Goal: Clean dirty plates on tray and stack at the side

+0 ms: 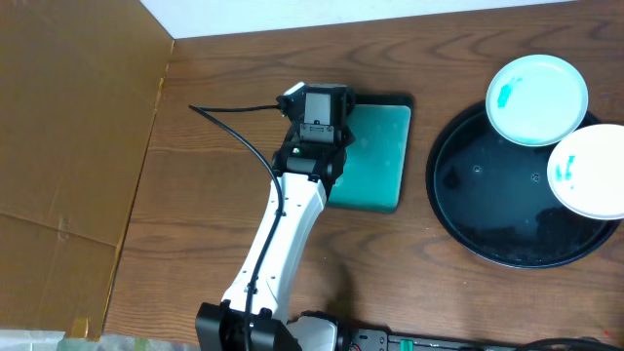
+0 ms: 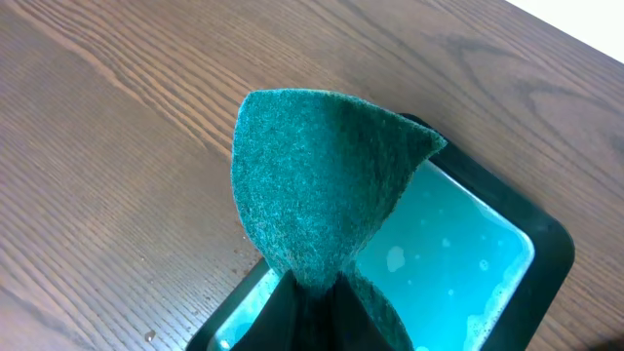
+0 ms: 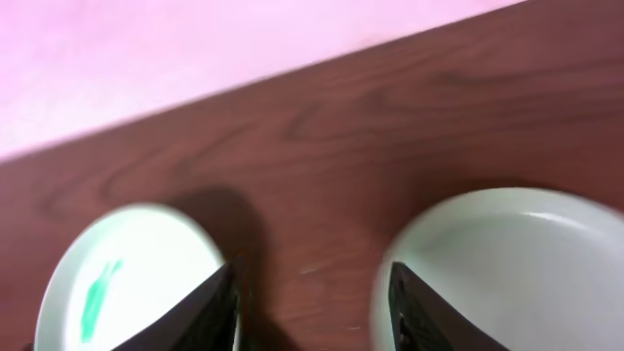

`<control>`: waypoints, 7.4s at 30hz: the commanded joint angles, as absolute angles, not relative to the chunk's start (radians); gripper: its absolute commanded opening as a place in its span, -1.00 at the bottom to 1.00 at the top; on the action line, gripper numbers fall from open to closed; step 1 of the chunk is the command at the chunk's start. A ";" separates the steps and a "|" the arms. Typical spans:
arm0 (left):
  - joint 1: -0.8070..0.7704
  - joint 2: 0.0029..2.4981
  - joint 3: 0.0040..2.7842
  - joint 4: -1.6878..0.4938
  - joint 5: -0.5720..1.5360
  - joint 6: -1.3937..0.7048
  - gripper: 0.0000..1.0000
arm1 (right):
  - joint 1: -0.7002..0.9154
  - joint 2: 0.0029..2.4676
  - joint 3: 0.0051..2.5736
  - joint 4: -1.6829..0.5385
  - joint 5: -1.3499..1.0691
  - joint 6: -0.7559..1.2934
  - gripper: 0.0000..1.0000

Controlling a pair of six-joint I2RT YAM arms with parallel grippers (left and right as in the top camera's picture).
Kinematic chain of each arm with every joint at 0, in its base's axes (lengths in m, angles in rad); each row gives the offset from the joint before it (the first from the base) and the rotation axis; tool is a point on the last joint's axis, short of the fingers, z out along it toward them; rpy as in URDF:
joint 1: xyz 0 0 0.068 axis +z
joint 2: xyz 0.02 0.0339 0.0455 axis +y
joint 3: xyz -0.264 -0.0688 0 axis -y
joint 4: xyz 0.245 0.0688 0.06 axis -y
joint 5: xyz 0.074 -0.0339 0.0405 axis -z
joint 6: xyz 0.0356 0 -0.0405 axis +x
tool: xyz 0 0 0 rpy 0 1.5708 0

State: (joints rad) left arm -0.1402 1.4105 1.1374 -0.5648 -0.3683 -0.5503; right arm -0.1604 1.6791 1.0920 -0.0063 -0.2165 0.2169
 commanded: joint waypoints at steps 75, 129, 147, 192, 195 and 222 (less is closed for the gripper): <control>-0.136 1.405 1.133 -0.541 -0.293 -0.561 -0.86 | 0.102 1.951 1.375 -0.477 -0.428 0.022 -0.98; -0.561 1.982 1.134 -0.175 -0.117 -0.653 -0.86 | 0.242 2.048 1.314 -0.595 -0.262 0.006 -0.97; -0.562 1.763 1.135 -0.210 -0.228 -0.501 -0.86 | 0.242 2.048 1.314 -0.594 -0.258 0.006 -0.97; -0.554 1.910 1.130 -0.090 0.078 -0.287 -0.86 | 0.242 2.048 1.314 -0.595 -0.258 0.006 -0.97; -0.554 1.910 1.130 -0.015 0.221 -0.268 -0.86 | 0.242 2.048 1.314 -0.595 -0.258 0.006 -0.97; -0.369 1.949 1.129 -0.028 0.276 0.003 -0.86 | 0.242 2.048 1.314 -0.595 -0.259 0.006 -0.97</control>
